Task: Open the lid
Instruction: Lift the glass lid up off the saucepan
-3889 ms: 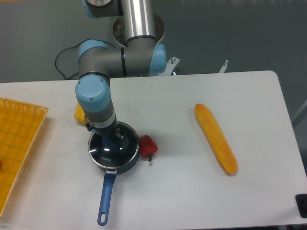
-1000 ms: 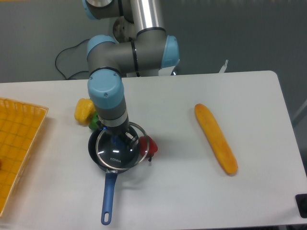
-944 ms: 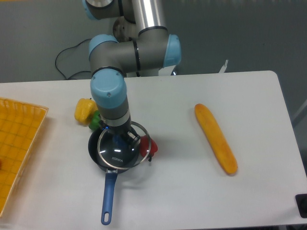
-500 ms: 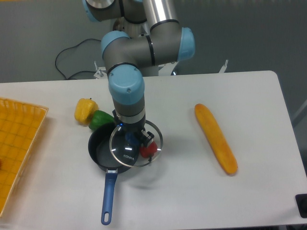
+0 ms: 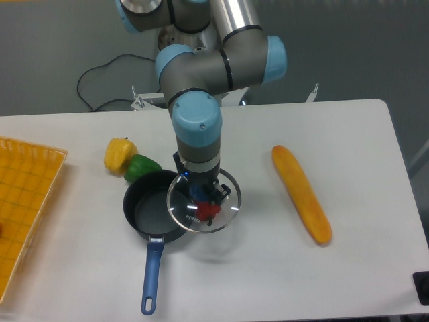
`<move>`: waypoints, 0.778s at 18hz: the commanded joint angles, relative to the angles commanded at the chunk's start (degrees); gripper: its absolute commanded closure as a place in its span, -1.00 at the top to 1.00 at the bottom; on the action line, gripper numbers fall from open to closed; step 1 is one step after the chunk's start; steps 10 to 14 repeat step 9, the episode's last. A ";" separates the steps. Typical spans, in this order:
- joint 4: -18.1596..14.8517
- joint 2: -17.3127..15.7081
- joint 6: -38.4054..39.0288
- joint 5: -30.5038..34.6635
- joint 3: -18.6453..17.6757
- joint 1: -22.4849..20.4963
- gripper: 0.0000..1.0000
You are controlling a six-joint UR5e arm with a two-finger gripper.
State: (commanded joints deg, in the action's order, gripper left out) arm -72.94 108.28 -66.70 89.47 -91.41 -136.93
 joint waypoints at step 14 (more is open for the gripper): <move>-0.01 -1.05 -0.97 -0.18 -0.79 -0.88 0.16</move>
